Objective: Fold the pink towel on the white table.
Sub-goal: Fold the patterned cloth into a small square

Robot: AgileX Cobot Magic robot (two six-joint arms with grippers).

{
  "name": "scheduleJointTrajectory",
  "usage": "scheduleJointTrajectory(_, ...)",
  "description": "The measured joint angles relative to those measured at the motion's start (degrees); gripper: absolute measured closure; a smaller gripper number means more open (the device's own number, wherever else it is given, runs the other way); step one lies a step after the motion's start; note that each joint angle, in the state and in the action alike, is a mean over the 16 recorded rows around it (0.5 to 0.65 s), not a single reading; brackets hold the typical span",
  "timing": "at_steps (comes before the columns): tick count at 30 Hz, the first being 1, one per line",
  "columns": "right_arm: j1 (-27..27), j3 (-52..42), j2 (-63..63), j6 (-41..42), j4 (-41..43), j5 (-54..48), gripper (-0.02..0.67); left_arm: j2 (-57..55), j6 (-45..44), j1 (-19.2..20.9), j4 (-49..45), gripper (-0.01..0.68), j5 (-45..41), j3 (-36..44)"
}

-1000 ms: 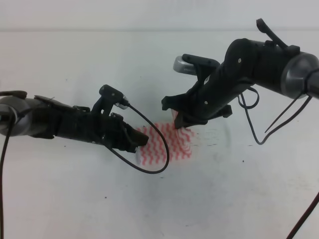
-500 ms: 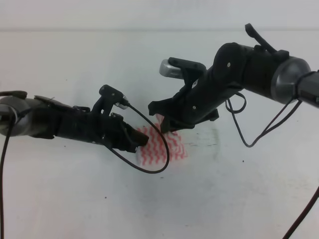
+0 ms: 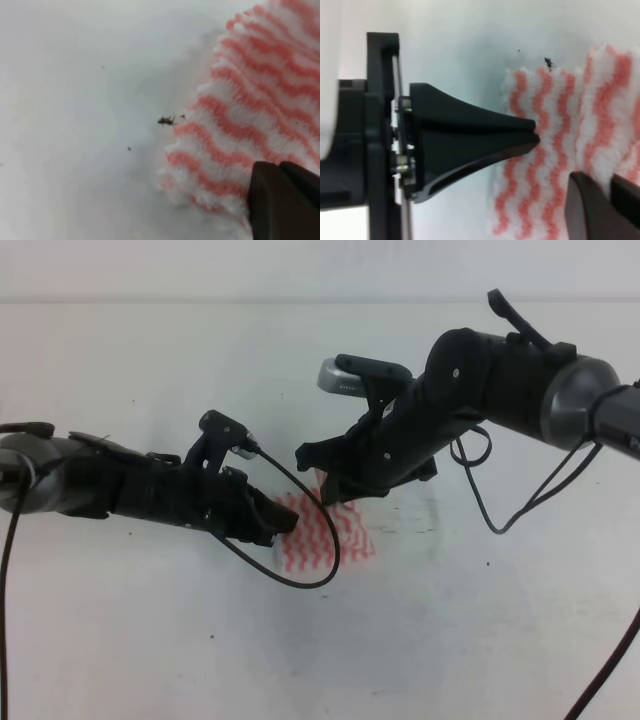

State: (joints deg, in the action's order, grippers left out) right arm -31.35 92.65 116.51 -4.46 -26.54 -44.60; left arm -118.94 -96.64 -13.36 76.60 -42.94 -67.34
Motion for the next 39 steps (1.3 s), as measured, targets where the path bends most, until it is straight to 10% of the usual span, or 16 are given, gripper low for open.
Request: scheduleJointTrajectory(39,0.0,0.0,2.0,0.0,-2.8,2.9,0.659,0.0,0.0,0.0,0.0,0.677,-0.6,-0.2)
